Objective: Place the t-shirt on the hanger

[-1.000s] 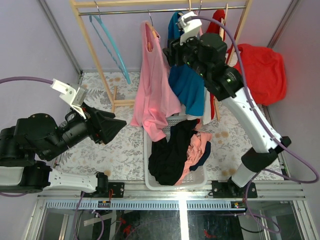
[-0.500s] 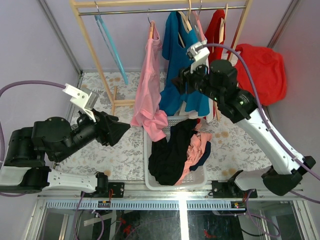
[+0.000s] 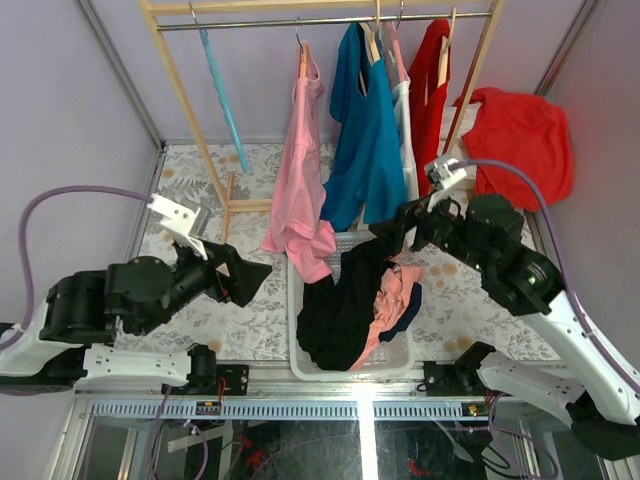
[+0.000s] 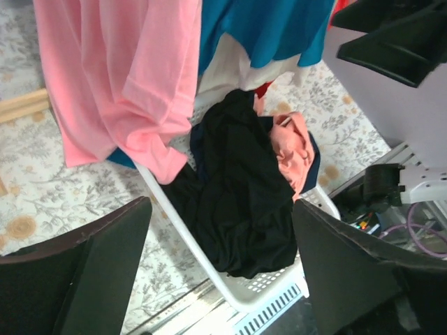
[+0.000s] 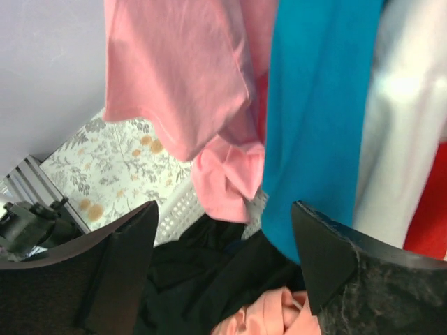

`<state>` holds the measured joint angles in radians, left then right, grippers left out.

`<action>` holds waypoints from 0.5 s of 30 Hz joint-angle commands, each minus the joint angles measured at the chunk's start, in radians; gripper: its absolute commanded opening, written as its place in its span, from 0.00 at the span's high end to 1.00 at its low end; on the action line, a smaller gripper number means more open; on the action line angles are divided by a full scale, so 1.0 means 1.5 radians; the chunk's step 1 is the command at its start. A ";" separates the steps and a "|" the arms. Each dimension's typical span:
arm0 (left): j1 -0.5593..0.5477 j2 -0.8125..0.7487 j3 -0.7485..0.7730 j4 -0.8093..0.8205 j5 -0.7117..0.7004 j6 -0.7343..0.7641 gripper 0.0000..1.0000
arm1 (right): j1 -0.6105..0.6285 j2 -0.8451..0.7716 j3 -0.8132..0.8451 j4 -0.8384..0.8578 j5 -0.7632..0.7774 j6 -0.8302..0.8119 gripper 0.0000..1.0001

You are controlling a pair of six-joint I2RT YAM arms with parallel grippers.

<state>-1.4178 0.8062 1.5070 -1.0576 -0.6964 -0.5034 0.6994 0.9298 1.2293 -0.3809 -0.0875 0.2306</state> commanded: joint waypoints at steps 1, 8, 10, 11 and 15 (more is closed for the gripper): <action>0.003 -0.023 -0.079 0.089 -0.036 -0.039 0.01 | 0.001 -0.062 -0.058 -0.014 0.024 0.047 0.11; 0.003 -0.061 -0.213 0.124 -0.085 -0.102 0.00 | 0.001 -0.129 -0.149 -0.042 0.081 0.101 0.01; 0.003 -0.074 -0.245 0.130 -0.105 -0.119 0.00 | 0.001 -0.145 -0.174 -0.044 0.108 0.113 0.01; 0.003 -0.079 -0.257 0.132 -0.113 -0.128 0.00 | 0.001 -0.154 -0.188 -0.043 0.118 0.119 0.01; 0.004 -0.098 -0.309 0.143 -0.136 -0.159 0.00 | 0.001 -0.176 -0.233 -0.039 0.131 0.145 0.01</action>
<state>-1.4178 0.6876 1.0981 -0.9436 -0.8093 -0.6579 0.6998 0.6968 0.9188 -0.4572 0.0483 0.3882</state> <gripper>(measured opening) 0.994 0.992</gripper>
